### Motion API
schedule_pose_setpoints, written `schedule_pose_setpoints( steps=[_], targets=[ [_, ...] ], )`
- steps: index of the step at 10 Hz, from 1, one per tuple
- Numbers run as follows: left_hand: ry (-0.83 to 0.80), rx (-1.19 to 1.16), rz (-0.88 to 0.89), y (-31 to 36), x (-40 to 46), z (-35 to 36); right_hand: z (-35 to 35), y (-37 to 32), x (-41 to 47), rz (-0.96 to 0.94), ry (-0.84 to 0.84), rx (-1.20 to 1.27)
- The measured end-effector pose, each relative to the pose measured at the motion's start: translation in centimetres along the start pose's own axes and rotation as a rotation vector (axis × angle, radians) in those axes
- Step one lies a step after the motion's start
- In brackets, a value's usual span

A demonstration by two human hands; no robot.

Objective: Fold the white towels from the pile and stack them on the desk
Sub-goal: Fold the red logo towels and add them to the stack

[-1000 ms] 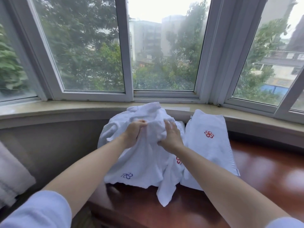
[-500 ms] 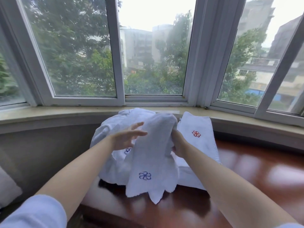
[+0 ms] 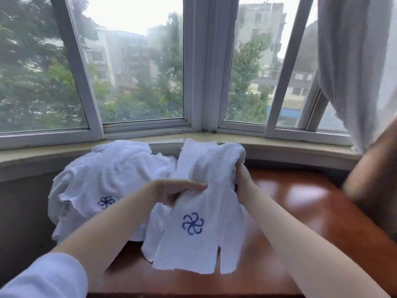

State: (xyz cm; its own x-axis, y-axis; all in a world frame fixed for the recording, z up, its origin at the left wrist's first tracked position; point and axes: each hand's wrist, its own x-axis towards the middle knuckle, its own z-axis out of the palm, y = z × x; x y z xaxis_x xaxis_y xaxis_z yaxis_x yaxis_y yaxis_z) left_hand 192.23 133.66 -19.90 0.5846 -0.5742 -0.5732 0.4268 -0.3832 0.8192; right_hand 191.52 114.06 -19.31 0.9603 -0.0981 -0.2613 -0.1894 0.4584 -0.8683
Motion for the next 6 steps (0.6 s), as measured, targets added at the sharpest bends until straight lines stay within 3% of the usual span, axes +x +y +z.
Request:
schedule_pose_setpoints(
  steps=[1, 2, 3, 4, 5, 6],
  targets=[
    [-0.060, 0.032, -0.073, 1.4, 4.1, 3.7, -3.8, -1.1, 0.3, -0.026, 0.212, -0.310],
    [-0.086, -0.009, -0.132, 2.6, 8.1, 7.0, -8.1, -2.2, 0.0, -0.028, 0.253, -1.311],
    [-0.112, -0.042, -0.174, 4.2, 11.4, 9.5, -12.1, -2.5, 3.3, 0.112, 0.354, -1.079],
    [-0.029, -0.171, -0.048, 6.3, 14.4, 10.8, -16.7, -5.1, 4.9, 0.132, 0.169, 0.077],
    [0.183, -0.319, 0.083, 7.5, 17.1, 11.4, -20.5, -7.9, 6.6, 0.080, 0.365, -0.143],
    [0.336, -0.088, -0.093, 6.0, 19.9, 11.9, -24.5, -4.9, 8.7, 0.138, 0.490, -0.531]
  ],
)
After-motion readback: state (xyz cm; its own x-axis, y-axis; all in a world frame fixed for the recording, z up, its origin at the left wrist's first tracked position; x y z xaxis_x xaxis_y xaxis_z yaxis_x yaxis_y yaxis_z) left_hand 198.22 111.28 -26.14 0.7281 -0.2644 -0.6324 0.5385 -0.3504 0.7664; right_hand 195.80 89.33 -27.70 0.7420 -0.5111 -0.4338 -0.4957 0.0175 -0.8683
